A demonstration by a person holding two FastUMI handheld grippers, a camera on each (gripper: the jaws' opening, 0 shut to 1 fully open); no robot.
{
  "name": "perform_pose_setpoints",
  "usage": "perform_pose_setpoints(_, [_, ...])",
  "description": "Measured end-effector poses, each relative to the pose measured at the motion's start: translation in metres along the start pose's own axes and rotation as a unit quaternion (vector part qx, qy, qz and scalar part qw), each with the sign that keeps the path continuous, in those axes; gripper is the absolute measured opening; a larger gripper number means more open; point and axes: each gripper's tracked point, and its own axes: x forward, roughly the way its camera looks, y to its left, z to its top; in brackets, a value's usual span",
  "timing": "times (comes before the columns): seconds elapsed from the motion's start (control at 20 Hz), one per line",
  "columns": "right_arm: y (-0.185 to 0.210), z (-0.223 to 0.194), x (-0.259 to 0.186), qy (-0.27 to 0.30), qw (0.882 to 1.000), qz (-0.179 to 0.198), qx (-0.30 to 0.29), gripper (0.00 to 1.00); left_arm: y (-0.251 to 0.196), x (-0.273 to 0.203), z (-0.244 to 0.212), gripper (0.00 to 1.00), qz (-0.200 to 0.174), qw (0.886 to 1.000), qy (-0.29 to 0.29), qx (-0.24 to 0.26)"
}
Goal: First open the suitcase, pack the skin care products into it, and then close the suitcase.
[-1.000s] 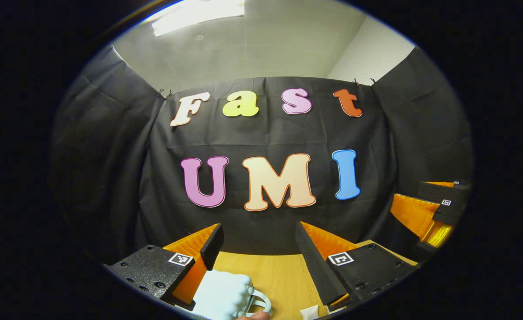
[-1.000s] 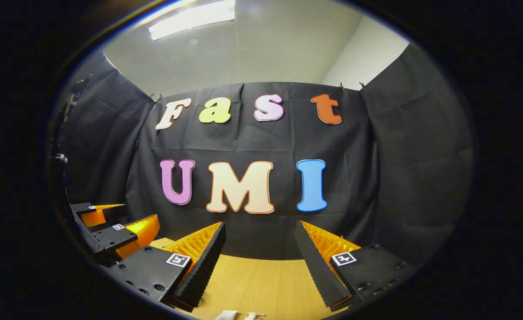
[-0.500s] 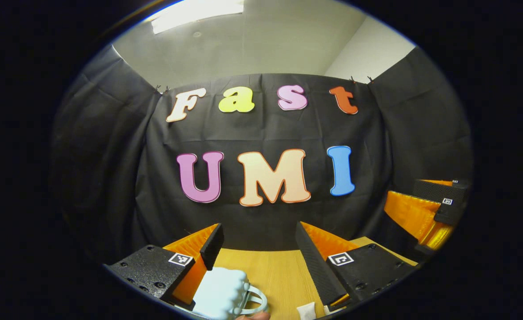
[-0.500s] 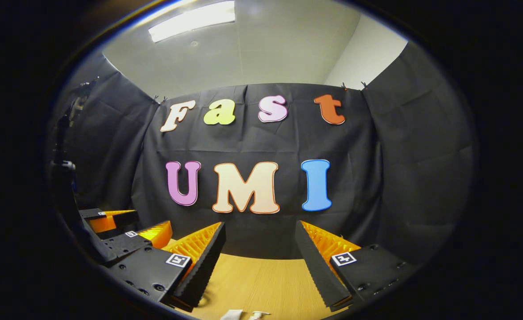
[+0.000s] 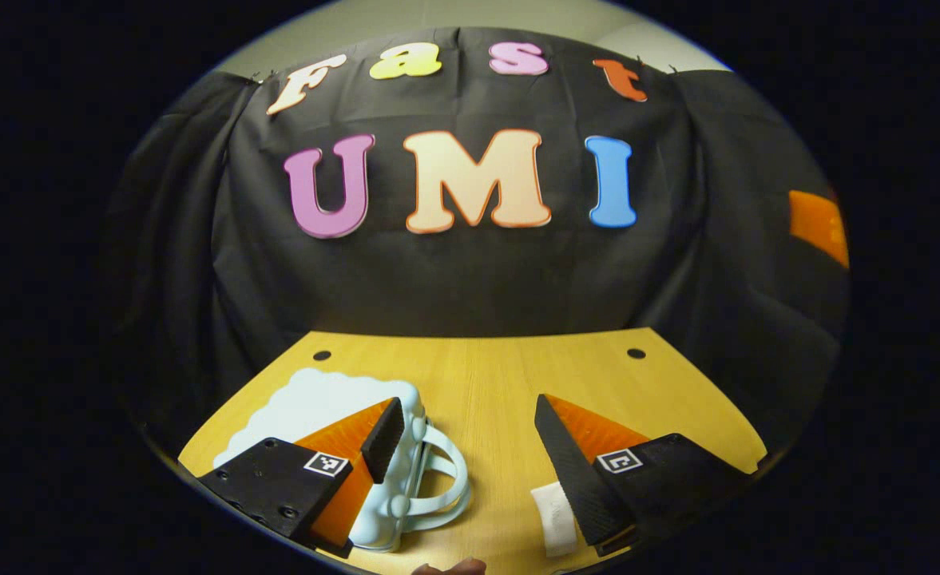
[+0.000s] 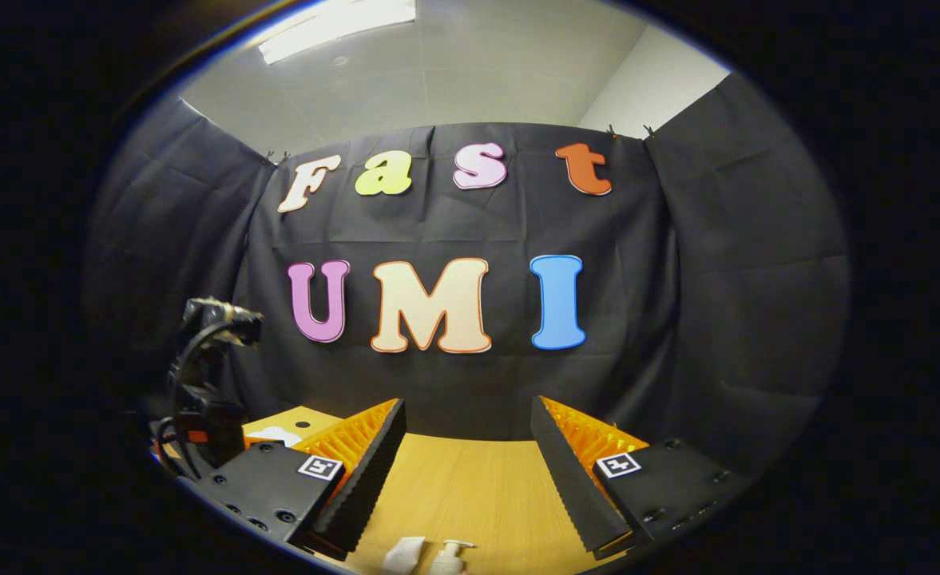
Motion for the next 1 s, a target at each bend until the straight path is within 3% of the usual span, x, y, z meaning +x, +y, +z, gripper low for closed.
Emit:
perform_pose_setpoints(0.45, [-0.024,-0.028,-0.009,0.054,0.998,-0.028,-0.013,0.99,0.004,0.049,-0.111,0.98,-0.008,0.985,0.174,0.001])
perform_pose_setpoints(0.6, [-0.028,-0.034,-0.013,0.062,0.997,-0.030,-0.024,0.99,-0.003,0.058,-0.130,0.97,-0.020,0.979,0.202,0.010])
perform_pose_setpoints(0.7, [-0.029,-0.037,-0.014,0.068,0.997,-0.029,-0.026,0.99,-0.014,0.059,-0.141,0.89,-0.039,0.975,0.220,0.013])
perform_pose_setpoints(0.9, [-0.033,-0.035,-0.013,0.067,0.997,-0.030,-0.029,1.00,-0.020,0.065,-0.147,0.88,-0.043,0.972,0.231,0.022])
perform_pose_setpoints(1.0, [-0.033,-0.037,-0.012,0.068,0.997,-0.030,-0.028,1.00,-0.014,0.067,-0.148,0.80,-0.035,0.971,0.234,0.036])
